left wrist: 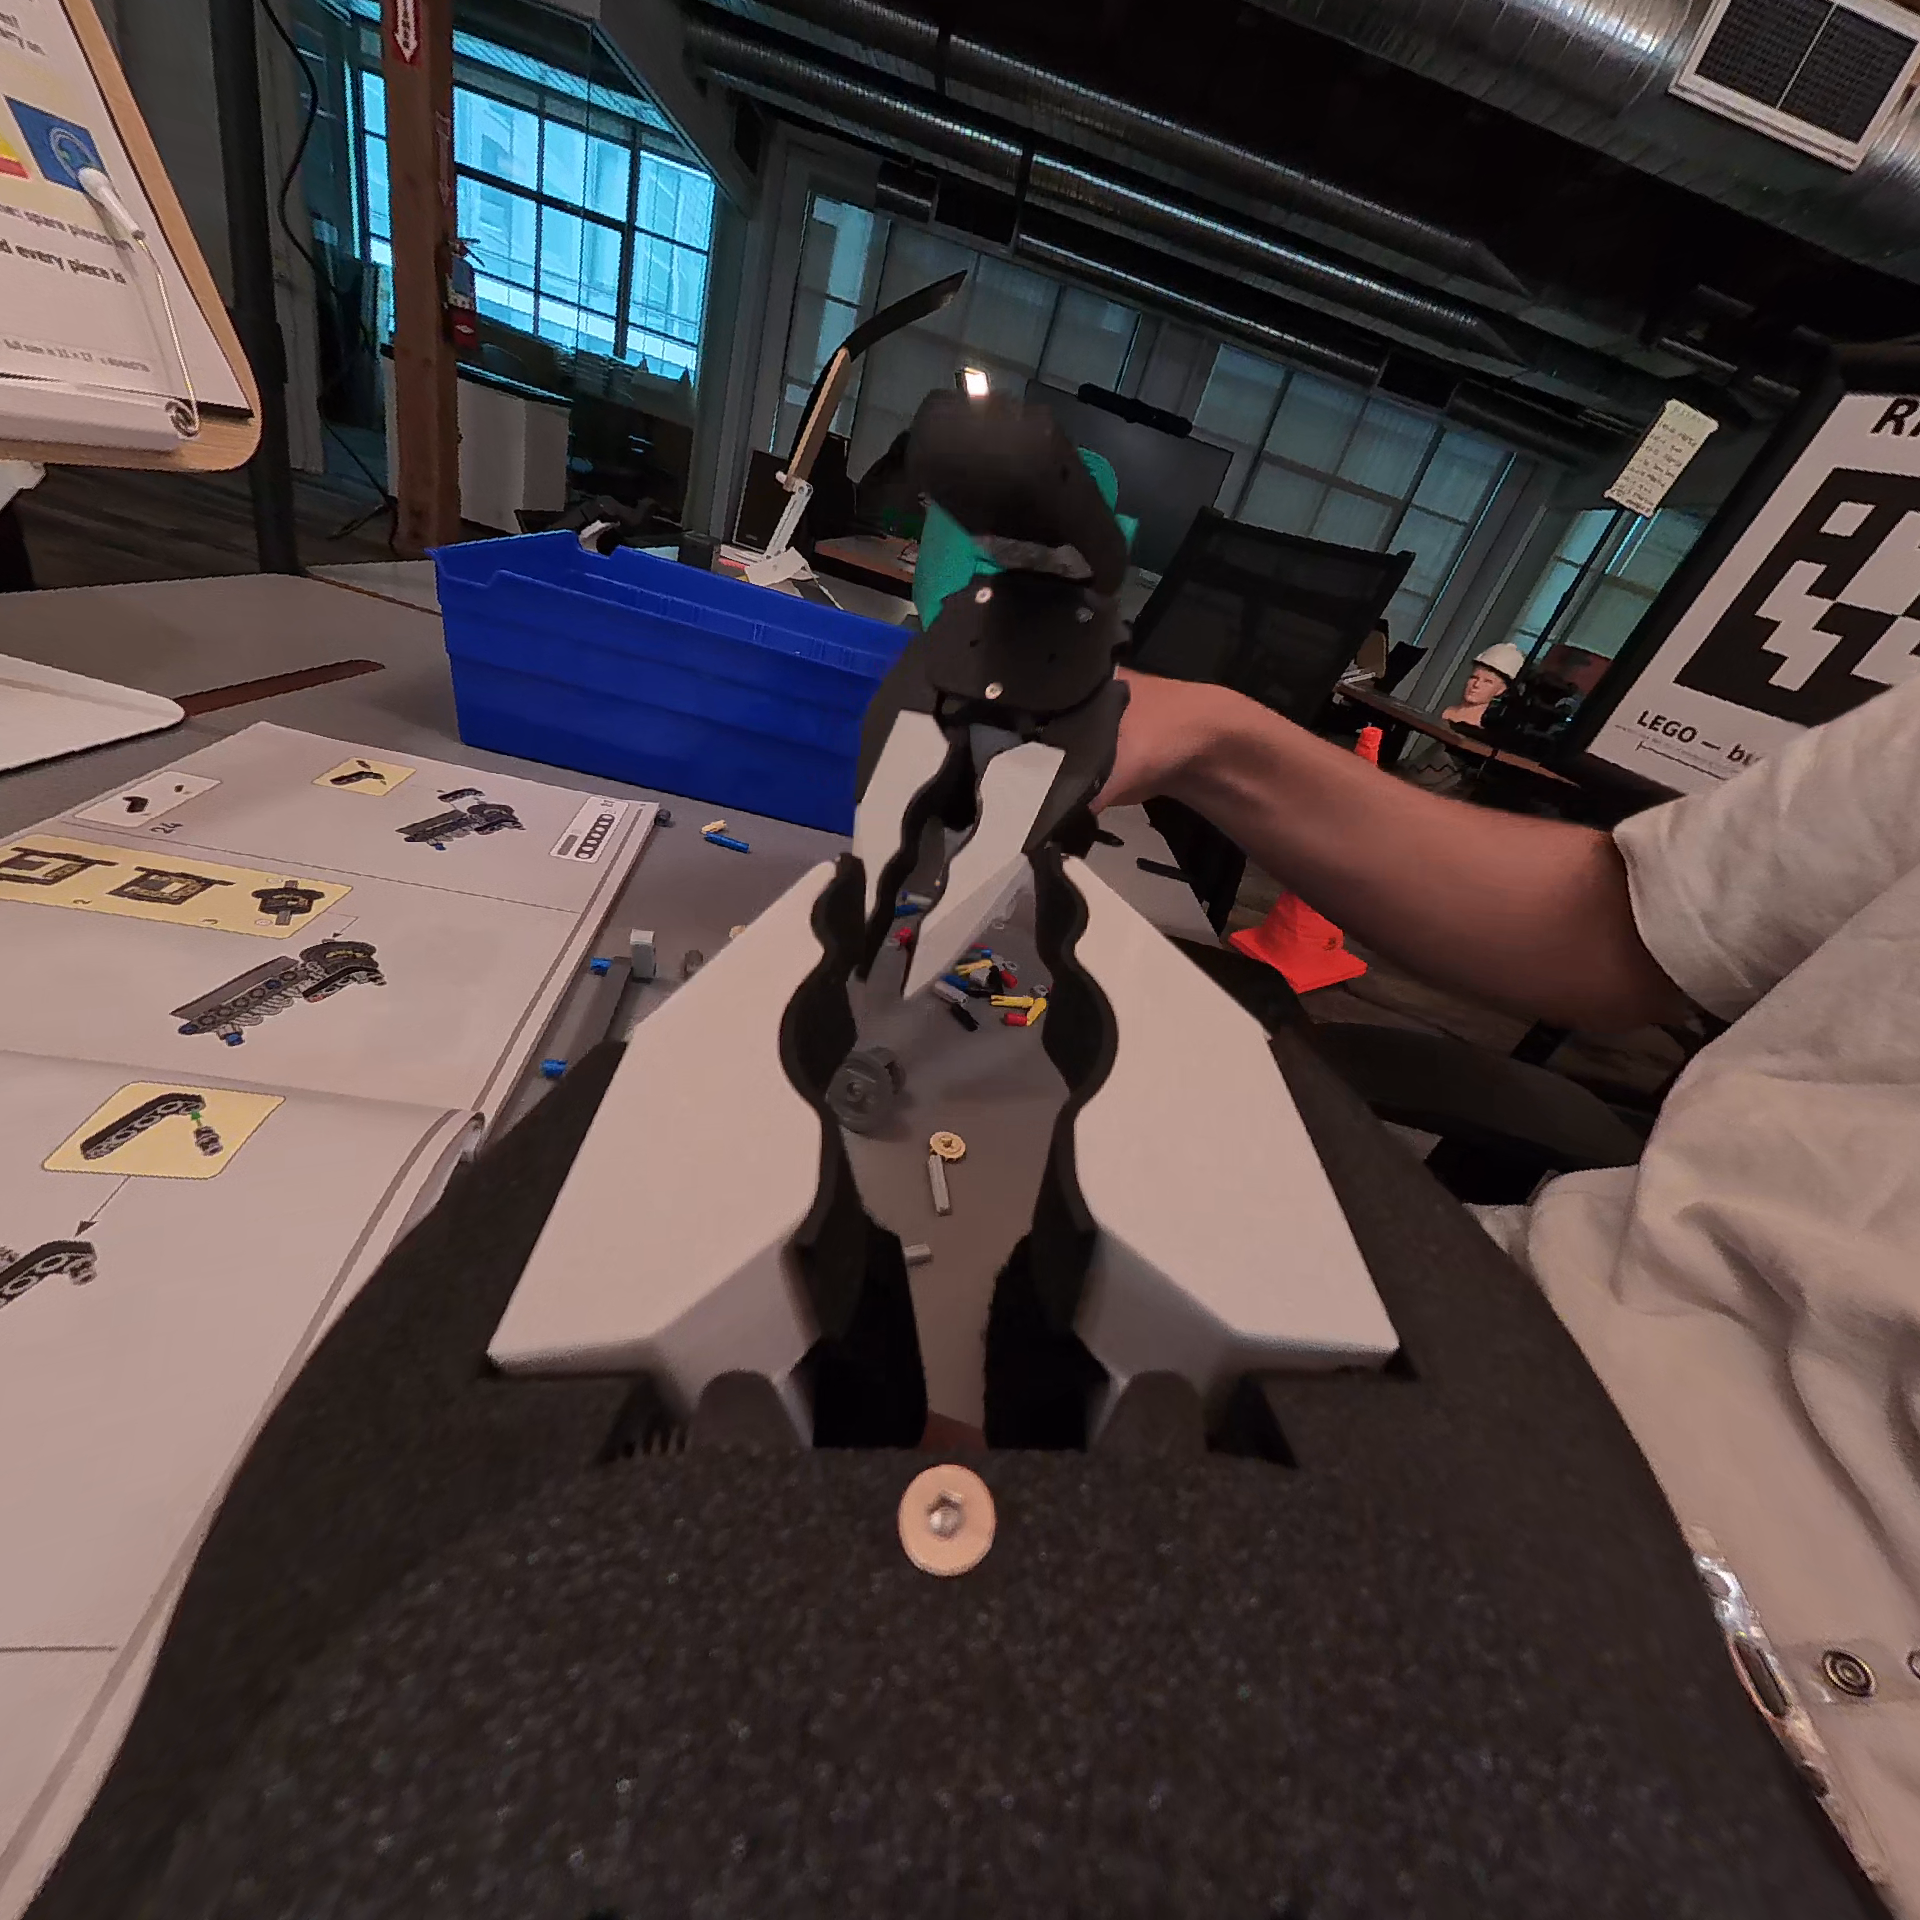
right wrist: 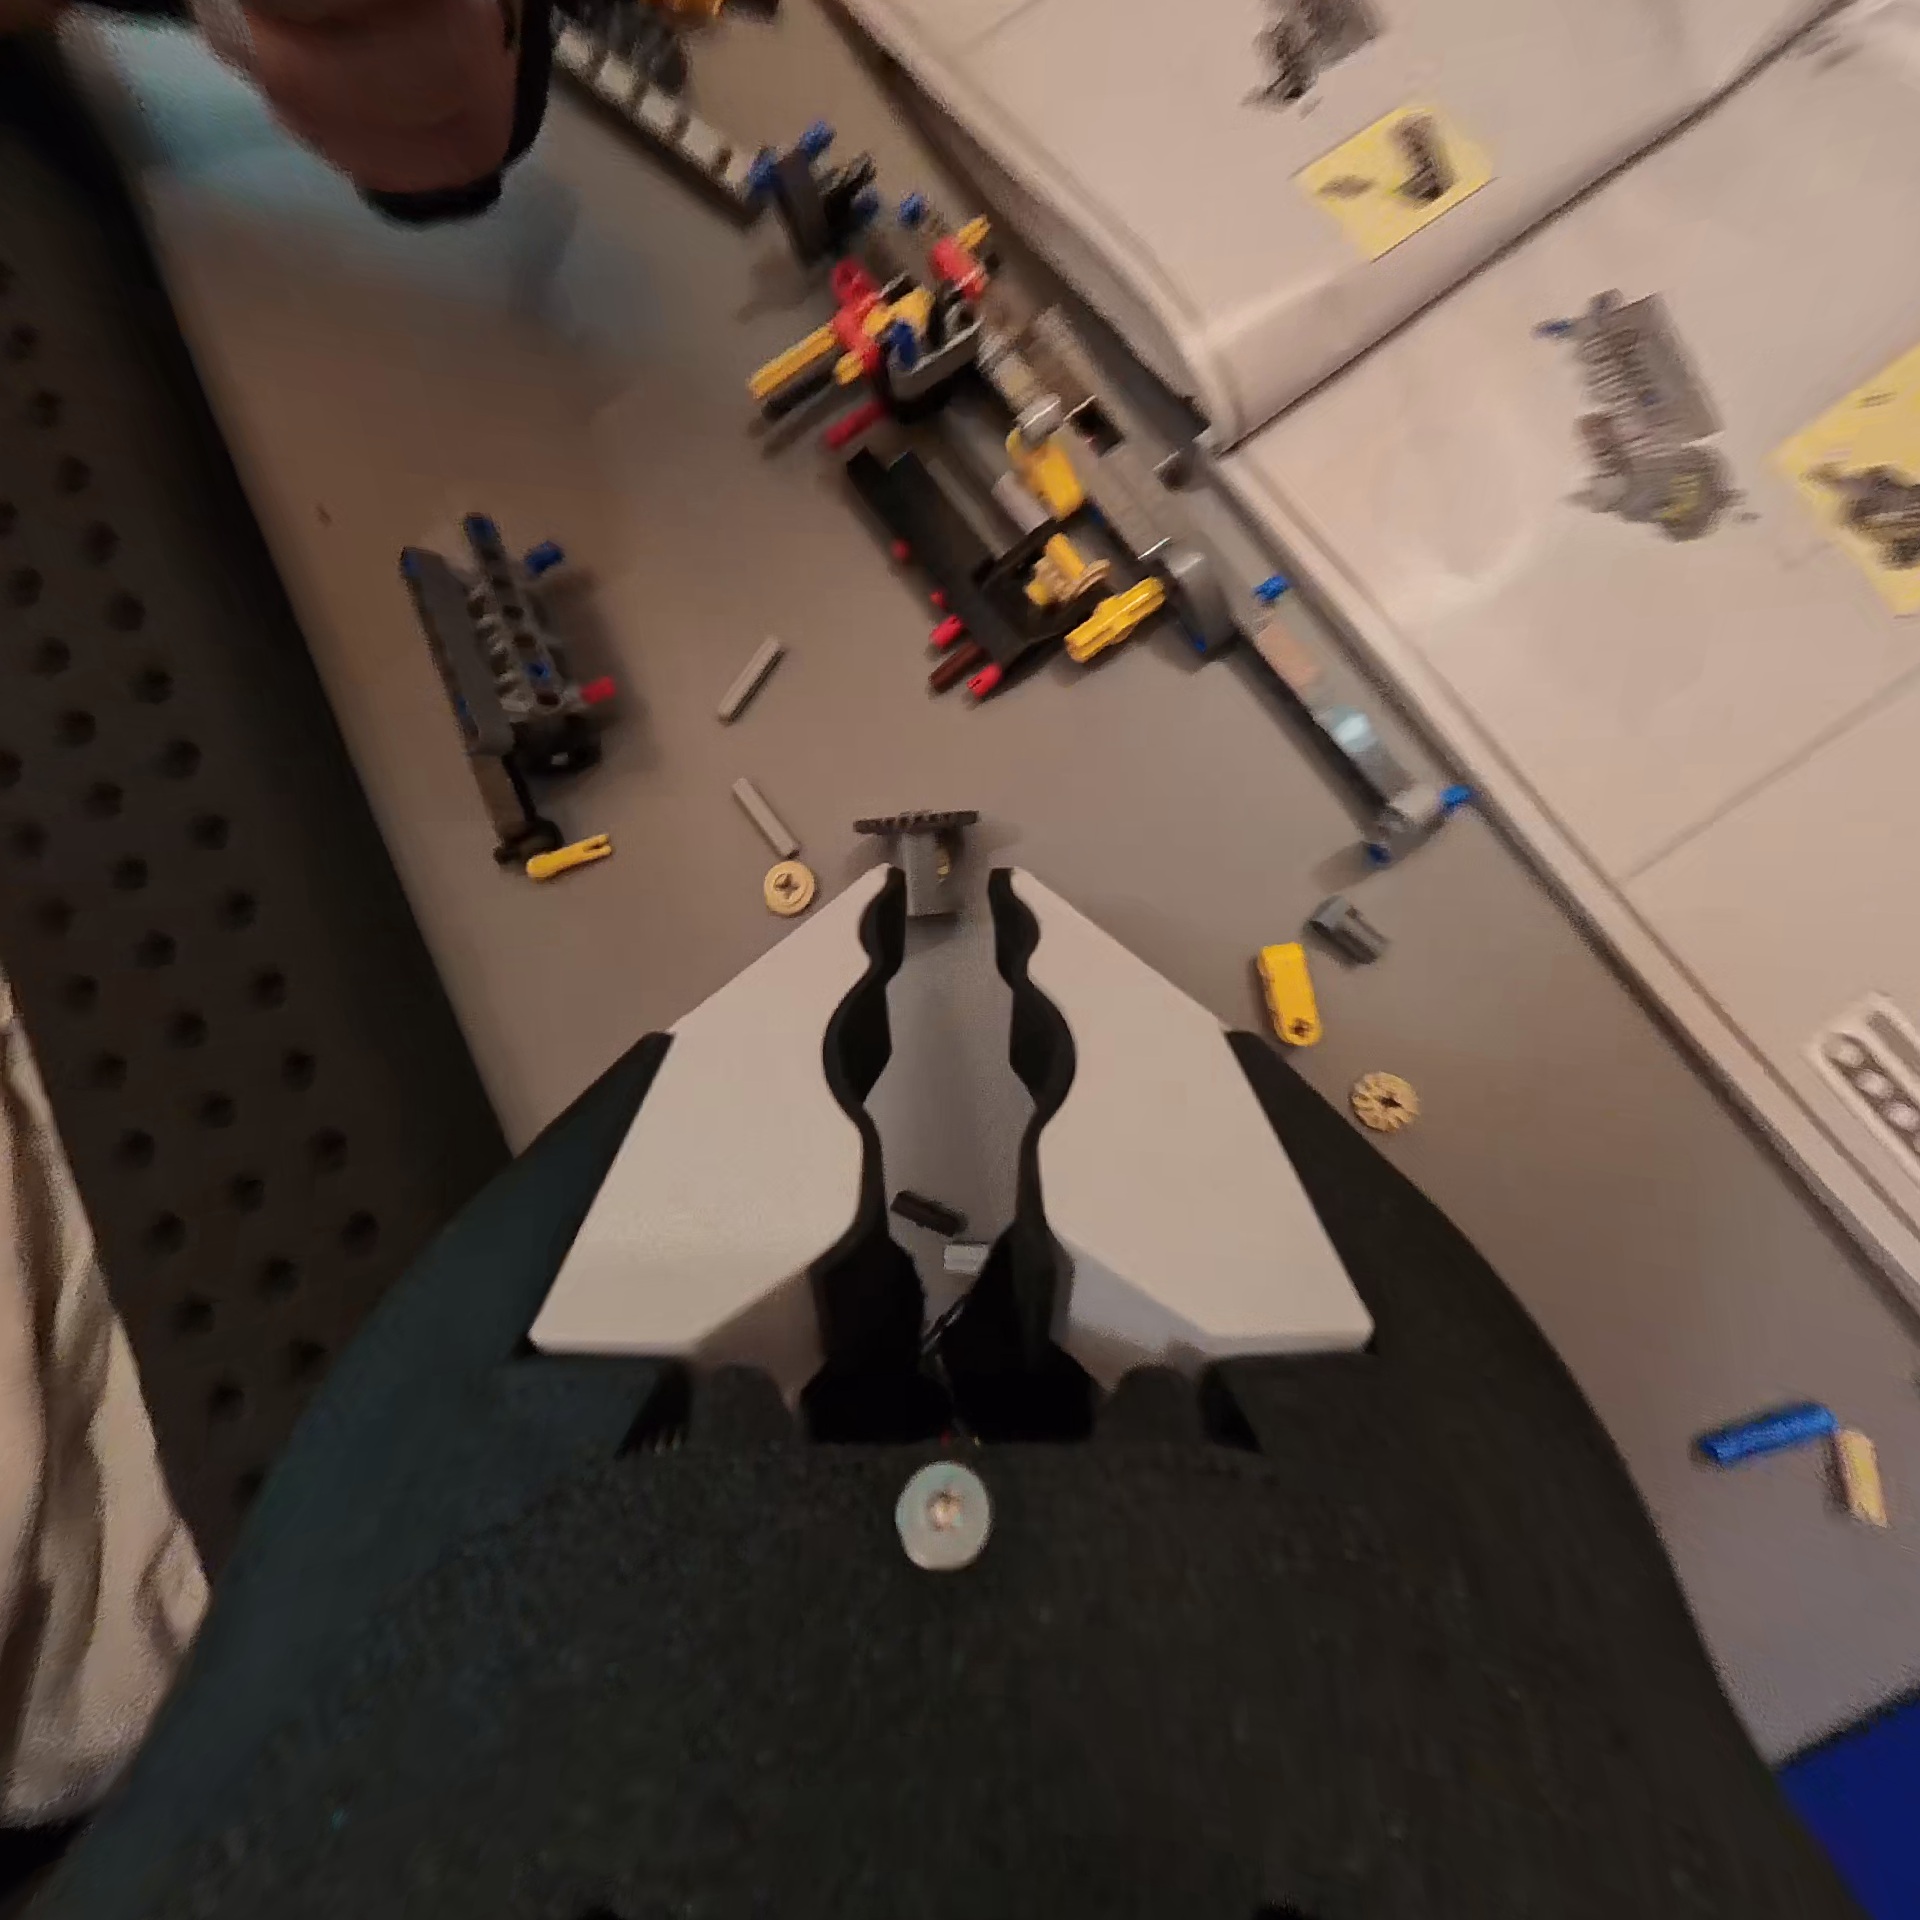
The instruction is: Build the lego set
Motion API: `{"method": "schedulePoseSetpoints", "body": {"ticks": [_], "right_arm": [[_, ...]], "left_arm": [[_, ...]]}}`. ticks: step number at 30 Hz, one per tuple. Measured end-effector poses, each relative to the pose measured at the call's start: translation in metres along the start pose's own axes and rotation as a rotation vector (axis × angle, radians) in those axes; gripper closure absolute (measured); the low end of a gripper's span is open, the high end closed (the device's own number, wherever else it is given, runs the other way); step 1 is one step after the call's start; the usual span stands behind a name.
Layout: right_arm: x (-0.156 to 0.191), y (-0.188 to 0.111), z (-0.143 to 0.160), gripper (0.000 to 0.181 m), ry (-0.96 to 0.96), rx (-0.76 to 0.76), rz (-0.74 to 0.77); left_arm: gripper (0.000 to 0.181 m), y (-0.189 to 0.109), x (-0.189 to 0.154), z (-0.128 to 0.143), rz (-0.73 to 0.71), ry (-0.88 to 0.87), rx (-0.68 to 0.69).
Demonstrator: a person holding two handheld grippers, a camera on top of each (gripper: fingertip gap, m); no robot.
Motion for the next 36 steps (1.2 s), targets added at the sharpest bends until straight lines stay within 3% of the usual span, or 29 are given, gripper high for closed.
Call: {"method": "schedulePoseSetpoints", "body": {"ticks": [4,7,9,10,11,12,15,21,24,36], "right_arm": [[-0.009,-0.031,-0.007,0.165,0.128,-0.375,0.186],[-0.014,-0.049,-0.001,0.148,0.229,-0.717,0.276],[-0.024,-0.056,0.010,0.144,0.275,-0.877,0.373],[-0.029,-0.055,0.018,0.151,0.314,-0.901,0.405],[-0.033,-0.053,0.024,0.158,0.341,-0.894,0.414],[-0.035,-0.055,0.026,0.151,0.367,-0.880,0.406],[-0.040,-0.061,0.029,0.152,0.379,-0.895,0.436],[-0.049,-0.058,0.035,0.165,0.430,-0.870,0.442],[-0.055,-0.049,0.039,0.163,0.505,-0.815,0.373],[-0.048,-0.036,0.035,0.163,0.465,-0.740,0.371]], "left_arm": [[0.150,0.002,0.002,0.006,-0.037,-0.015,0.085],[0.150,0.005,0.006,0.013,-0.107,-0.032,0.167],[0.151,0.007,0.008,0.017,-0.154,-0.047,0.214],[0.152,0.007,0.009,0.018,-0.179,-0.053,0.234],[0.154,0.008,0.010,0.019,-0.200,-0.056,0.253],[0.154,0.008,0.011,0.020,-0.222,-0.058,0.268],[0.156,0.006,0.016,0.021,-0.272,-0.067,0.291],[0.156,0.006,0.019,0.025,-0.331,0.044,0.367],[0.156,0.009,0.018,0.031,-0.330,0.084,0.419],[0.156,0.003,0.025,0.027,-0.335,0.022,0.385]]}}
Point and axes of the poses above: each gripper's, where its closed fingertips meet, y out along the fingers, z out of its underside, x = y × z across the jaws, the point moved 6 cm from there along -y, back along the fingers, and after that the axes turned 15 degrees about y, right-handed, at the moved point
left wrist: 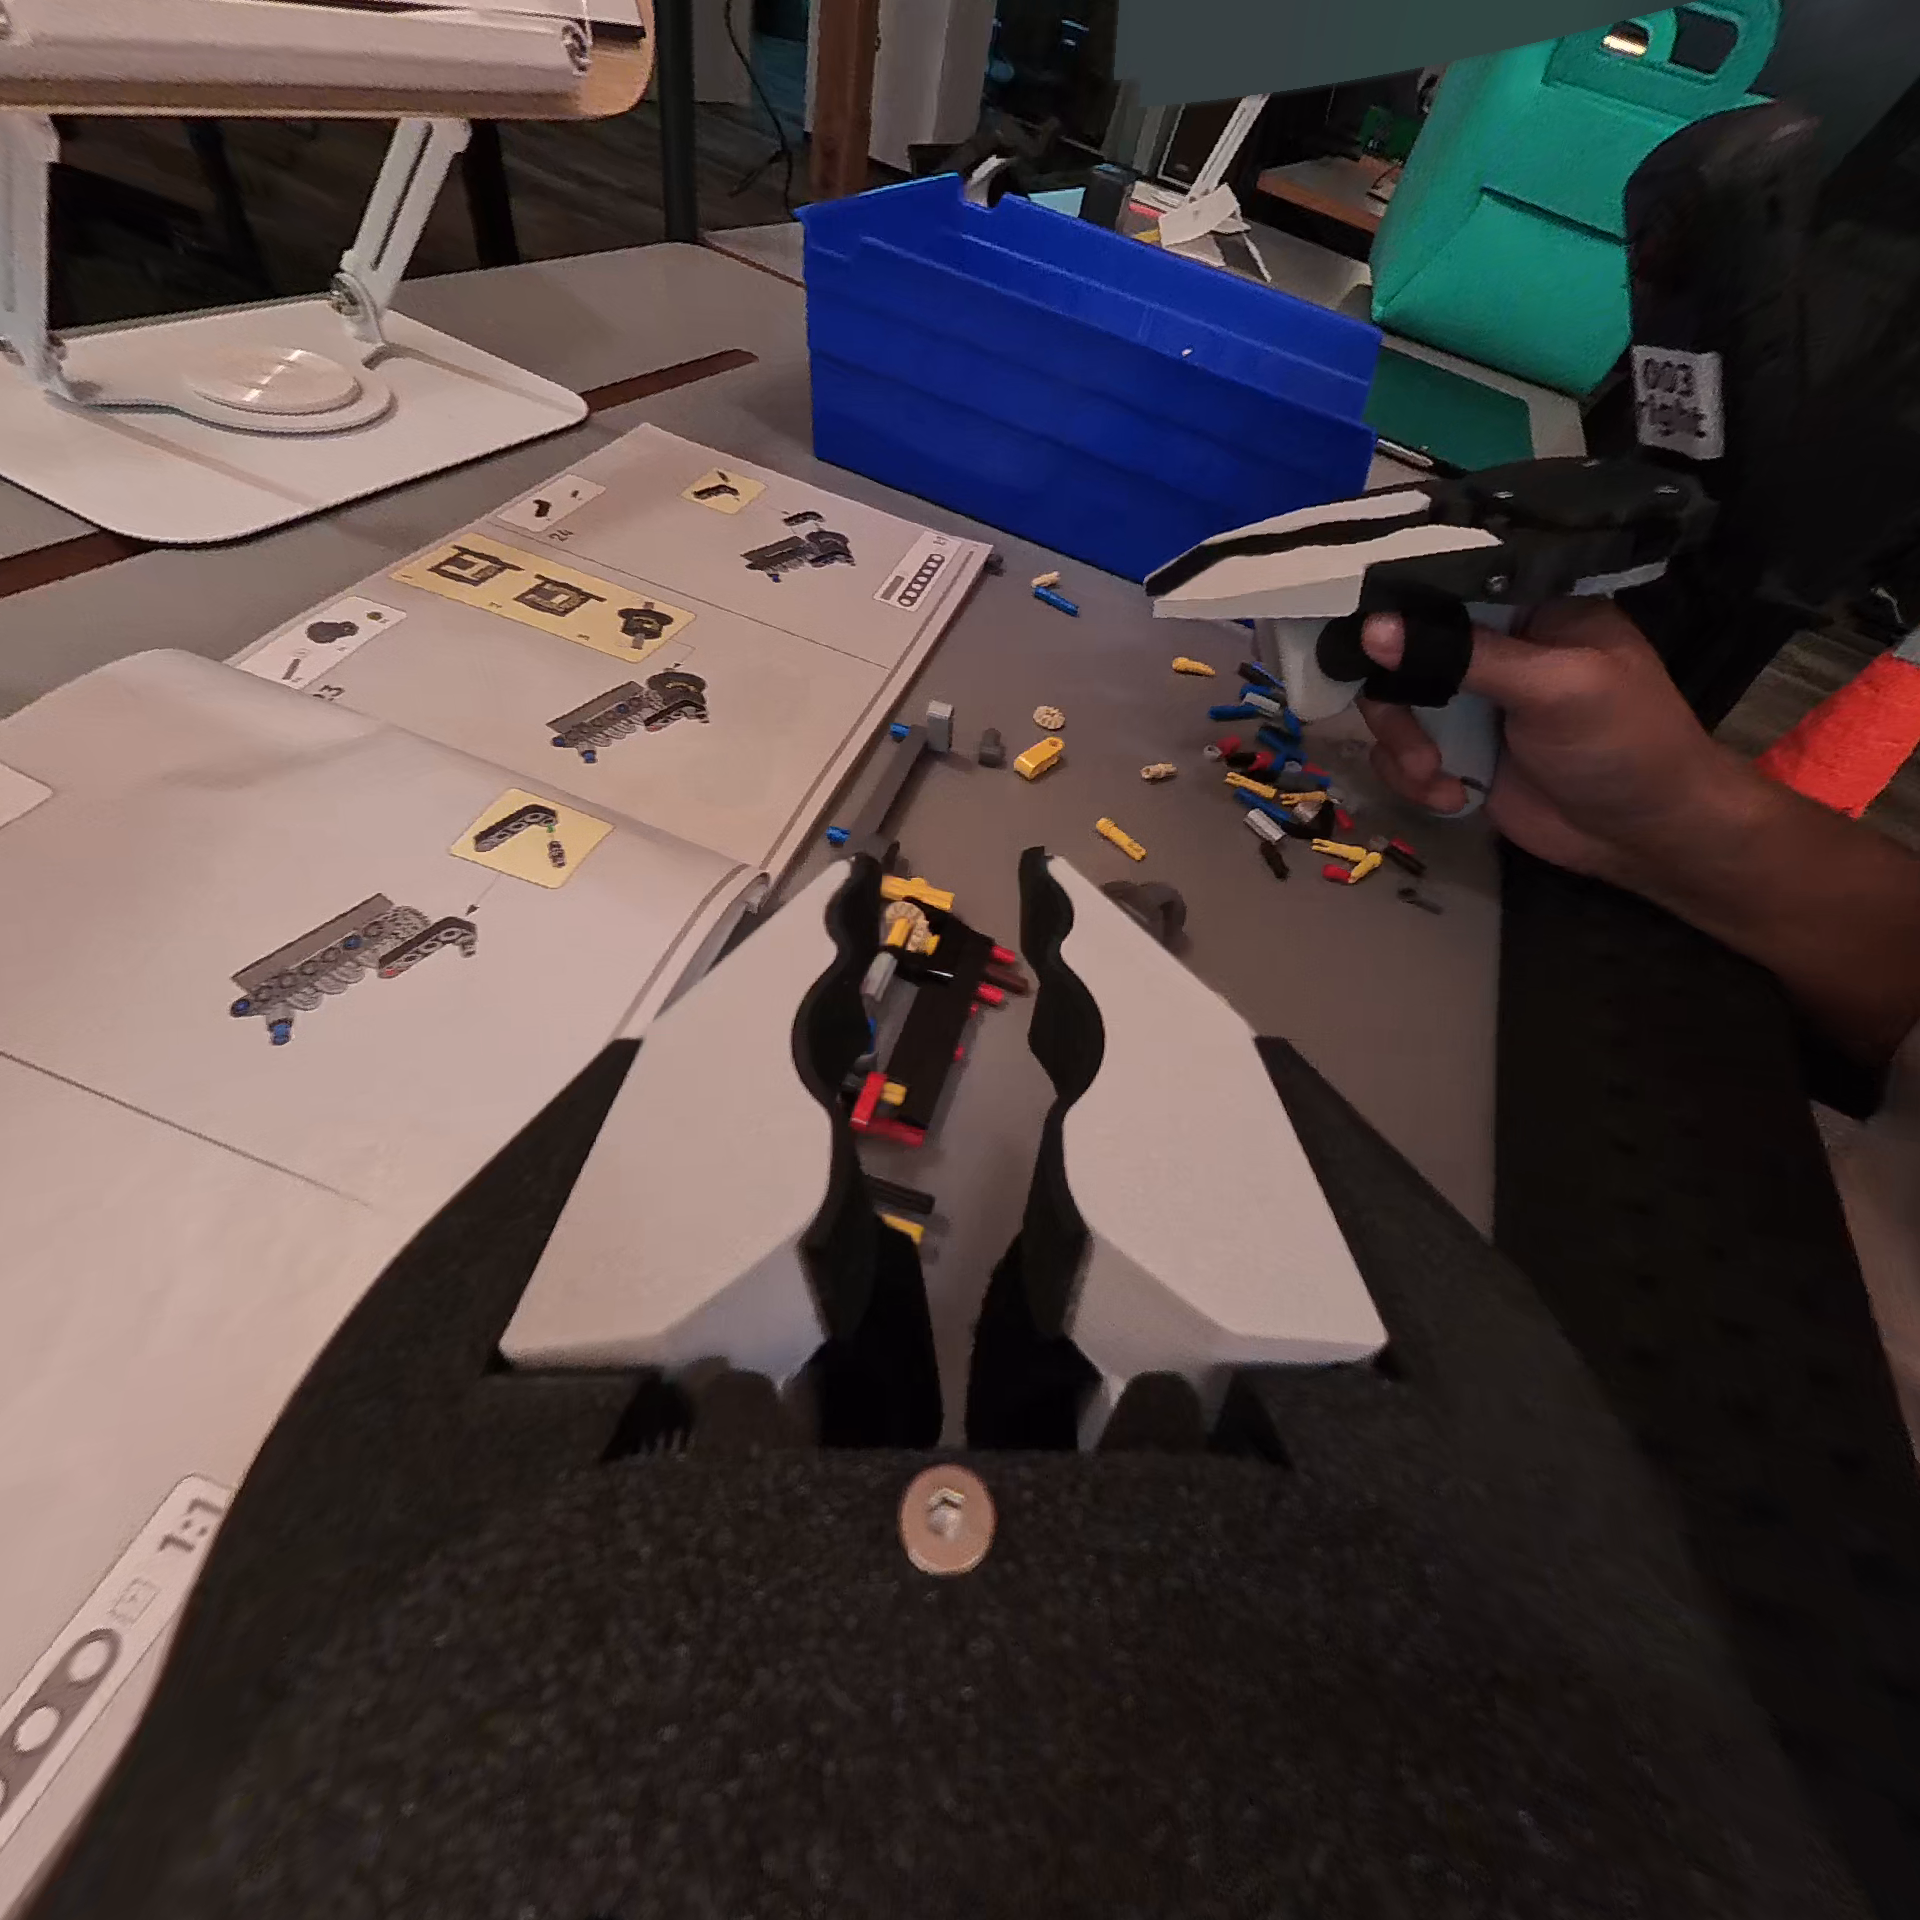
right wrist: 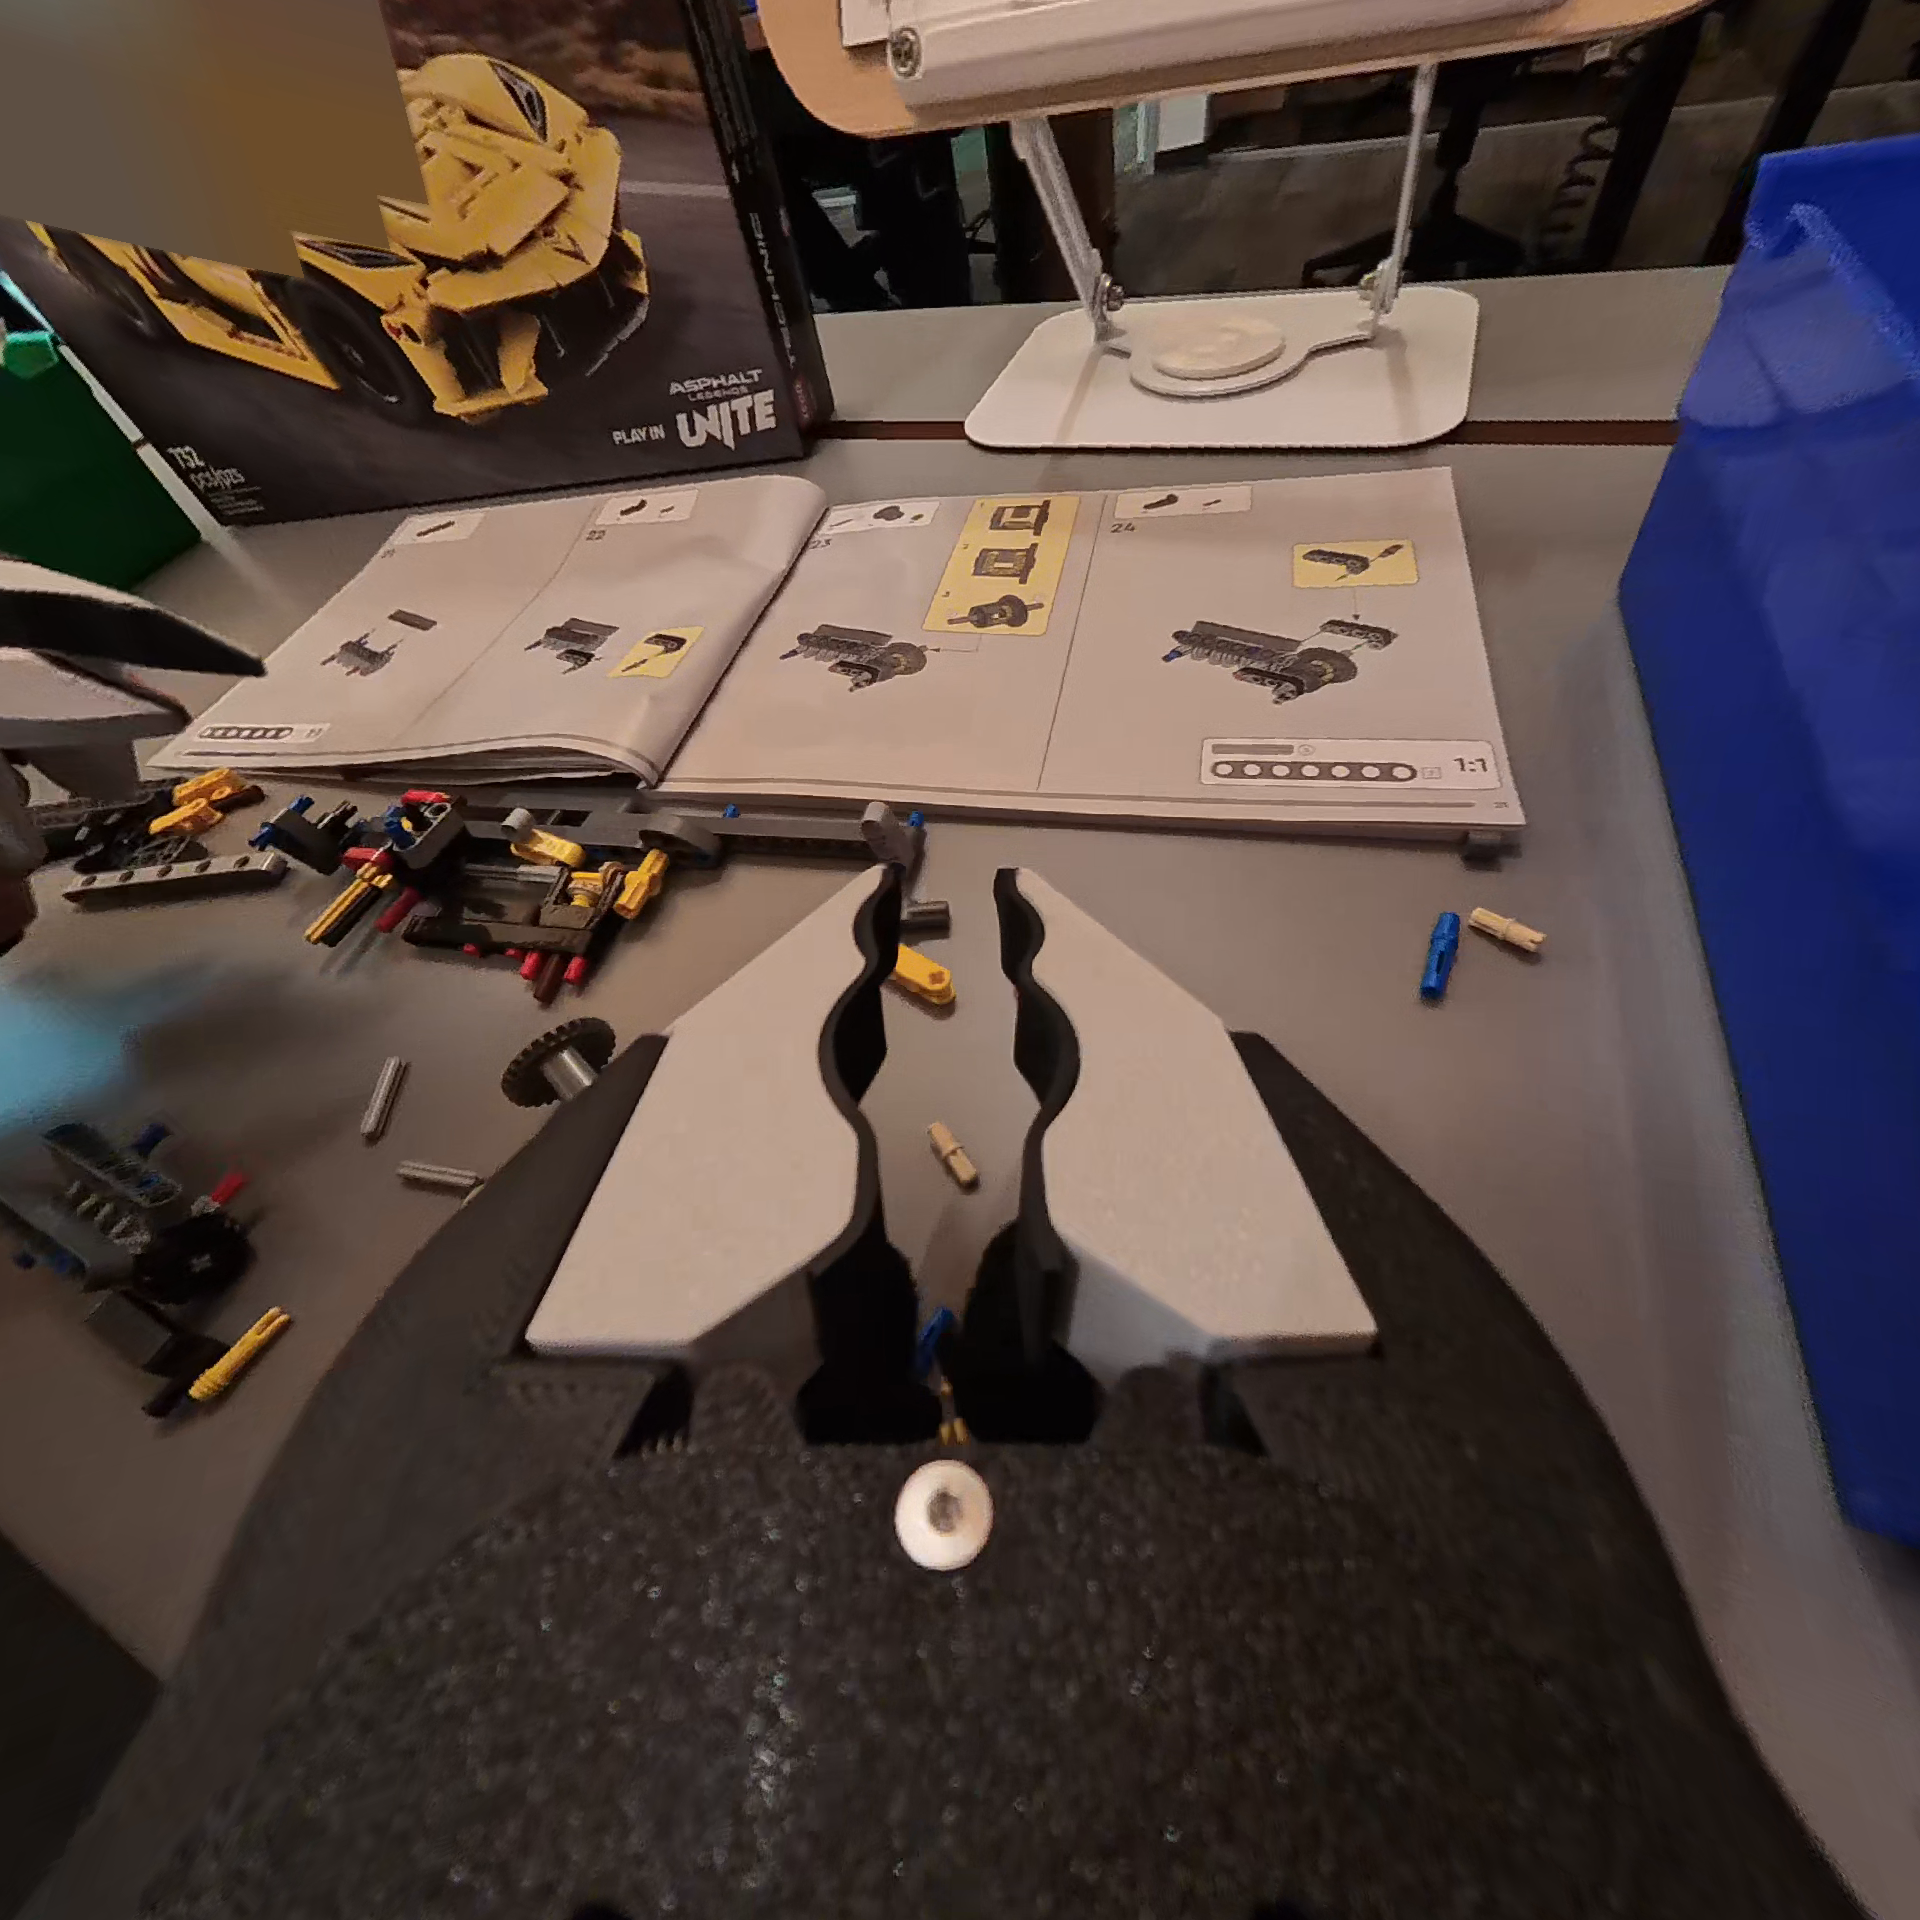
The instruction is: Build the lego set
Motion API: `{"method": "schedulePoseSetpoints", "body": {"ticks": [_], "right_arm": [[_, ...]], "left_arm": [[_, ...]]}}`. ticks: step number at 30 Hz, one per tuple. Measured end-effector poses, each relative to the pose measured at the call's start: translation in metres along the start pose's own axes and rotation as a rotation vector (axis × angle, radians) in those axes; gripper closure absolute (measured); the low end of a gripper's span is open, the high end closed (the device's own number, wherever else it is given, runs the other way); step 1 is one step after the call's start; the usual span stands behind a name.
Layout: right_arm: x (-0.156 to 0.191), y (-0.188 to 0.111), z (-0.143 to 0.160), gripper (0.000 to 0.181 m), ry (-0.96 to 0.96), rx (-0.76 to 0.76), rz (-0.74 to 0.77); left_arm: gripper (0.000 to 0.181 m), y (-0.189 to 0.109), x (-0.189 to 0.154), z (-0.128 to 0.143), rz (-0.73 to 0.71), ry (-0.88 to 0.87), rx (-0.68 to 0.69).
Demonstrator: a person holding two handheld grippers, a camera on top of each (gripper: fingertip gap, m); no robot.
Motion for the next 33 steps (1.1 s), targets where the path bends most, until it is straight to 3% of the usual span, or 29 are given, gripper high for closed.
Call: {"method": "schedulePoseSetpoints", "body": {"ticks": [8,20,24,29,33], "right_arm": [[0.004,0.000,0.000,0.165,0.003,0.000,-0.032],[0.010,-0.002,0.000,0.167,-0.019,-0.013,-0.060],[0.014,-0.003,-0.003,0.169,-0.049,-0.041,-0.065],[0.023,-0.005,-0.003,0.171,-0.074,-0.055,-0.116],[0.026,-0.012,-0.006,0.172,-0.079,-0.090,-0.134]], "left_arm": [[0.156,-0.001,0.001,-0.001,0.027,-0.045,-0.028],[0.156,-0.001,-0.003,-0.002,0.007,0.021,-0.023],[0.156,0.001,-0.014,-0.005,0.070,0.038,-0.015],[0.158,0.023,-0.055,0.001,0.254,0.065,0.185],[0.164,0.042,-0.081,0.001,0.294,0.163,0.335]]}}
Point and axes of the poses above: each gripper's, where its closed fingertips meet, y out along the fingers, z out of its underside, x = y × z across the jaws, the point moved 6 cm from there along -y, back along the fingers, and after that the axes turned 15 degrees about y, right-handed, at the moved point
